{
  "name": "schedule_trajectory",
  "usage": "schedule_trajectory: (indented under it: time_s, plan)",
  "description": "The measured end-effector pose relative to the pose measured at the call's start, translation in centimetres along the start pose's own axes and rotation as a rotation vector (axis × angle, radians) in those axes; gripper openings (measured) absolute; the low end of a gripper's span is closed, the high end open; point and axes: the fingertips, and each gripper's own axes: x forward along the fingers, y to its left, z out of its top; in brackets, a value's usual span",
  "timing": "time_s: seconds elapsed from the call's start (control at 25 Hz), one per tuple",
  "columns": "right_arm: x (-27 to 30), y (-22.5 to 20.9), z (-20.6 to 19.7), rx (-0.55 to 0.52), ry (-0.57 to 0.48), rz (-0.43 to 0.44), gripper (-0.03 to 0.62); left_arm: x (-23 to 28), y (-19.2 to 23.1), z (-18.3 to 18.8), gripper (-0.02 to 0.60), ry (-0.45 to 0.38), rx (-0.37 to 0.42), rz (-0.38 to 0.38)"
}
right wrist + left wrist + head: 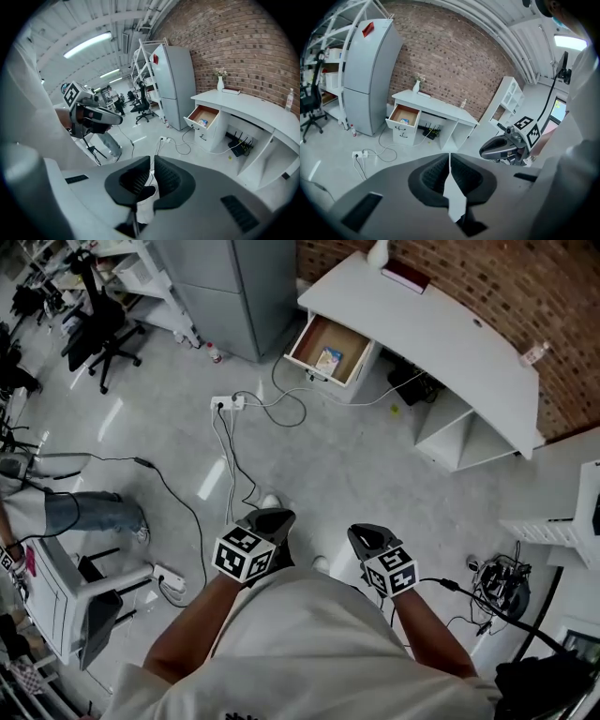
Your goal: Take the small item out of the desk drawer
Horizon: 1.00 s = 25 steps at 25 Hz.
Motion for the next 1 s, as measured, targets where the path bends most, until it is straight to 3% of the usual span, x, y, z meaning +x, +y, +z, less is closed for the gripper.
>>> schedule_trajectory:
  time_s: [0.16, 0.36, 0.56, 0.76, 1.0]
  plan:
    - [4.9, -2.3, 5.9, 0.053, -0.004, -0.034, 0.110, 1.4, 6.3, 5.7, 0.028, 0.002, 0.042, -0.053]
    - [11.3, -5.7, 13.3, 0.085, -0.021, -0.104, 0.124, 1.9, 14.0, 10.8, 0.029, 0.017, 0.088, -0.098]
    - [18.0, -8.2, 19.0, 0.121, -0.039, -0.146, 0.134, 2.3, 21.2, 13.6, 0.031, 0.044, 0.131, -0.121]
    - [23.2, -11.9, 23.6, 0.121, -0.041, -0.154, 0.162, 4.0, 25.8, 17.0, 0.038, 0.025, 0.095, -0.112]
    - [29.9, -21.4, 28.3, 0.170, -0.032, -0.172, 0.200, 8.3, 30.9, 21.6, 0.078, 0.044, 0.046, -0.070]
